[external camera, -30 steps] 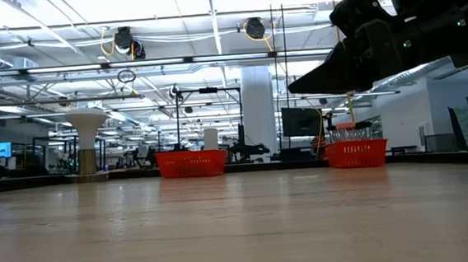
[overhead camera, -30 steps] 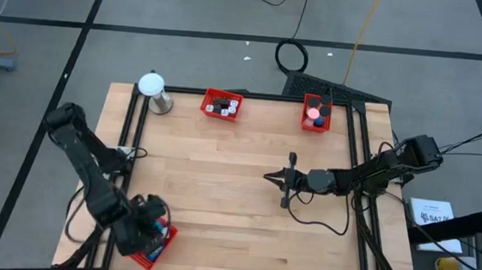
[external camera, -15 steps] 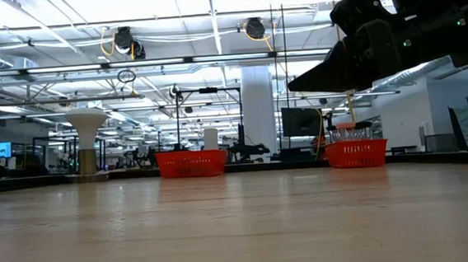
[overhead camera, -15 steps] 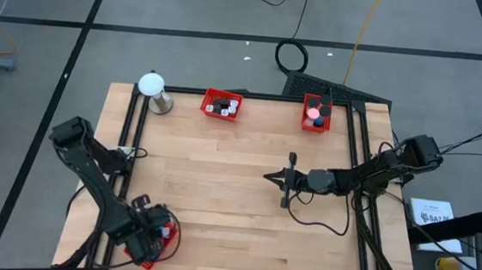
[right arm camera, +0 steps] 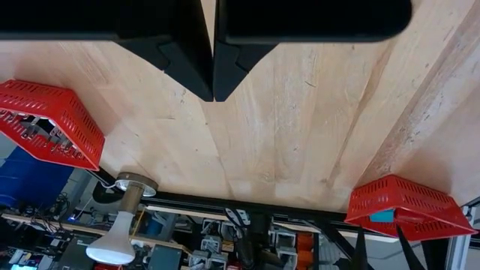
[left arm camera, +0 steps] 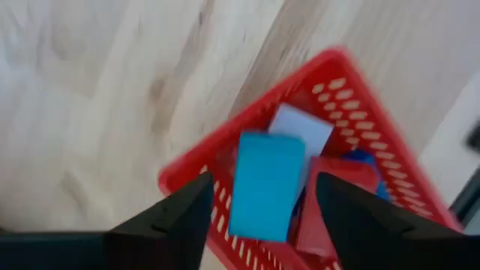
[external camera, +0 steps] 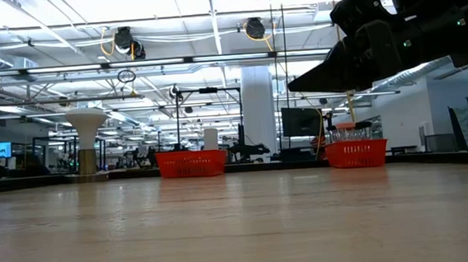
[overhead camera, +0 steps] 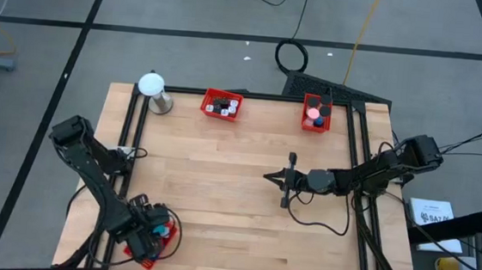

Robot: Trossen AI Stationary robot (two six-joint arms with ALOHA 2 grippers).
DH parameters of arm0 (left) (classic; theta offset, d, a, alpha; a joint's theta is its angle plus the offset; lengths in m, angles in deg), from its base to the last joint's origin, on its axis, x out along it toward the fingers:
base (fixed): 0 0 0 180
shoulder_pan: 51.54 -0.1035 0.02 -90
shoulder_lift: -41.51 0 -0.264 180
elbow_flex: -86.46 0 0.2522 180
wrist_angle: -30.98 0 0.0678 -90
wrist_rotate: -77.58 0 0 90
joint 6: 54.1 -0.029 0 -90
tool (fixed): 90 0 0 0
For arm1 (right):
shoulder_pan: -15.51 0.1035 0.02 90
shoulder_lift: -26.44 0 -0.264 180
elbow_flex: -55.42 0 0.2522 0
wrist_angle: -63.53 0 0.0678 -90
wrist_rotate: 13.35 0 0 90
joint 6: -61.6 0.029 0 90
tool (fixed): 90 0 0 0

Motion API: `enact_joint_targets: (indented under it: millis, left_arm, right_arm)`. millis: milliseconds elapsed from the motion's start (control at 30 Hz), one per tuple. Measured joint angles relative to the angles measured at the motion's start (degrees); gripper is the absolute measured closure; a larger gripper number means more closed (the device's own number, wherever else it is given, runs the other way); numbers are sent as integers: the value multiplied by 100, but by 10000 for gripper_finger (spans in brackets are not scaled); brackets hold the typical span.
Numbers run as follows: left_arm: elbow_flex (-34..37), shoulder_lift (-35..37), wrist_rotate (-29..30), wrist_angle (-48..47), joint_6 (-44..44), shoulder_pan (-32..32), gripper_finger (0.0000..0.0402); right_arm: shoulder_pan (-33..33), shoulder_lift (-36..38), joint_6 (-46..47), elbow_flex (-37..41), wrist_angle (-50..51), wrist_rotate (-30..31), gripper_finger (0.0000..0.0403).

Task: Pick & Place Office items
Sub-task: Return to Home Position

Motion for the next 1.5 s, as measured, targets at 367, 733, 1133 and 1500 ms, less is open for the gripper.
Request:
enact_joint_targets:
  millis: [367,733,1133,1500]
  left_arm:
    - [233,1293,2311,943,-2304,-610,364]
    - [2794,2537,668,6942,-6964,-3265,386]
    - [4569,2838,-473,10133,-8020,-5515,389]
    - [5276,3518,-1486,10504,-7742,-6668,398]
  right_arm:
    - [-105,0,171,0,112,-9,402]
    - [-1533,325,542,0,954,-2213,402]
    - [-3069,2886,-292,167,3486,-2407,403]
    - [-3870,4377,-28,1016,3517,-2852,403]
